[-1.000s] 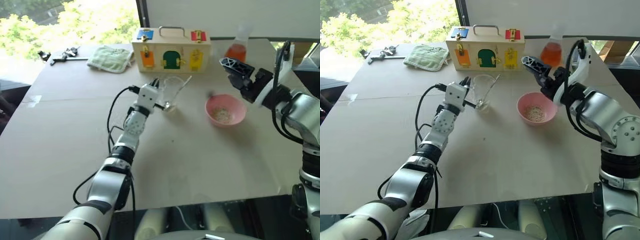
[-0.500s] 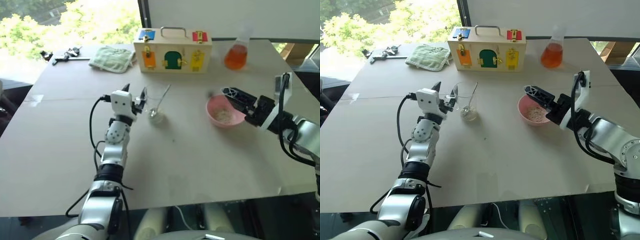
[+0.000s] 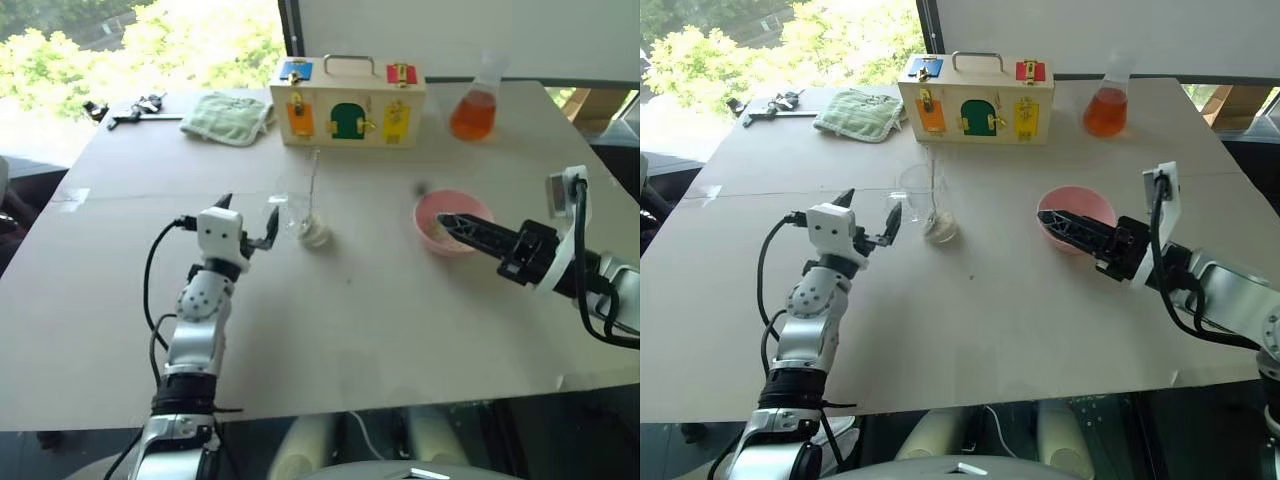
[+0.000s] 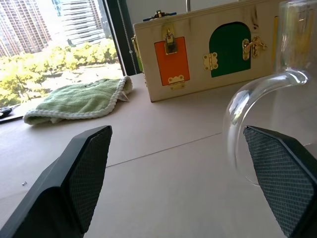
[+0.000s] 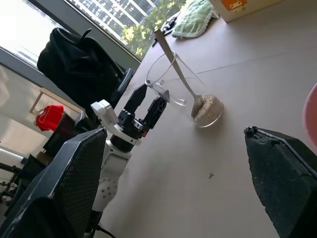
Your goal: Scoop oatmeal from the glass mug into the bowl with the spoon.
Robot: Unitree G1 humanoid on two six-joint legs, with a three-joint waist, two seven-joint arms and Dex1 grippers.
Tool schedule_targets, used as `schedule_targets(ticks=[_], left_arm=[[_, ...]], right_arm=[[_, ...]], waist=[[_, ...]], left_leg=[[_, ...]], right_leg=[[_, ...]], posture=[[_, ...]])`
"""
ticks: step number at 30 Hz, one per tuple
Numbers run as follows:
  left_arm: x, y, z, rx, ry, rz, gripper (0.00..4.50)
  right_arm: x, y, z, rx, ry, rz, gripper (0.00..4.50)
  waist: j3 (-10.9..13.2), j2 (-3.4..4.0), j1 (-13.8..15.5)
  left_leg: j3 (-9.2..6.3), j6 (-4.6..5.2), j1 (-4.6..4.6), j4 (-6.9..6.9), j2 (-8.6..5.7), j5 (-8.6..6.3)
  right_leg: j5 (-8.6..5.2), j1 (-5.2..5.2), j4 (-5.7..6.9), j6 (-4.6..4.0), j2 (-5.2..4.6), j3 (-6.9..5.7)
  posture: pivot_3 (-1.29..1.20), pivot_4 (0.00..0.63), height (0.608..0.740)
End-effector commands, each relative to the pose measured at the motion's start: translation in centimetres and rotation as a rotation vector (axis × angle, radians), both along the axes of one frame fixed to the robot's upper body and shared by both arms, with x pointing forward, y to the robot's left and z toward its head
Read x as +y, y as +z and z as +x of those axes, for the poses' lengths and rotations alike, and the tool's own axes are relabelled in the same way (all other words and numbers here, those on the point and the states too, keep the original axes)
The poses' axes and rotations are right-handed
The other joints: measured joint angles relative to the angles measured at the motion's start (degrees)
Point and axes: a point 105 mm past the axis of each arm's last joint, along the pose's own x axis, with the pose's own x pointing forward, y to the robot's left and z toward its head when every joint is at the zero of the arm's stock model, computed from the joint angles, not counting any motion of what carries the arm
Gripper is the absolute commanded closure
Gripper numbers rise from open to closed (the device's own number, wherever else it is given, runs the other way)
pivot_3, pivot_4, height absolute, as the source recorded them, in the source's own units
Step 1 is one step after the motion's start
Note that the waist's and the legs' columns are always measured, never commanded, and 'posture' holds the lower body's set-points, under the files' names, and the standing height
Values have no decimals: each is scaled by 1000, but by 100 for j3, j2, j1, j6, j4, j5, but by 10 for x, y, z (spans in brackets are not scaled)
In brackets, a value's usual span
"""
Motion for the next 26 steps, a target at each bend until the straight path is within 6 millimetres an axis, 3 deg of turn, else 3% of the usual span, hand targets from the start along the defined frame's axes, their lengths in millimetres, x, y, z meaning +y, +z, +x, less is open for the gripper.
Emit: schedule_targets(ticks=[1,4,7,11,15,18,26], left_arm=[[4,16,-14,-35,8,-8,19],[6,12,-26,3,13,-18,19],[-4,-3,-58,100,-61,-3,19],[-15,-27,-93,221,-123,25,19],[-22,-58,-118,341,-153,60,19],[-27,-66,-127,374,-180,35,19],[-28,-70,-132,369,-194,22,19]], right_arm=[[-2,-3,-7,-50,17,-53,0],[-4,-19,-11,-103,8,-154,0],[-12,-61,-22,-135,9,-324,0],[-18,-90,-34,-235,5,-379,0],[-16,-114,-38,-386,22,-497,0],[-16,-129,-36,-427,31,-533,0],[-20,-143,-27,-435,25,-528,0]], waist=[[0,0,2],[0,0,9],[-6,-2,7],[-7,-3,35],[6,14,76],[9,16,103],[8,19,143]], left_leg=[[0,0,0,0,0,0],[0,0,1,0,0,0],[-1,4,3,-7,2,-4],[3,8,7,-8,2,-7],[5,36,142,-44,13,-29],[6,13,210,-77,28,-43],[-2,35,191,-97,28,-30]], right_leg=[[0,0,-1,0,0,-1],[0,2,0,0,0,-1],[-1,4,-10,0,1,-1],[-1,8,-14,1,0,2],[-5,145,-57,3,1,-1],[-18,223,-117,11,2,-12],[-3,201,-138,0,1,-27]], posture=[[0,150,740],[0,150,740],[0,150,740],[0,150,740],[0,150,740],[0,150,740],[0,150,740]])
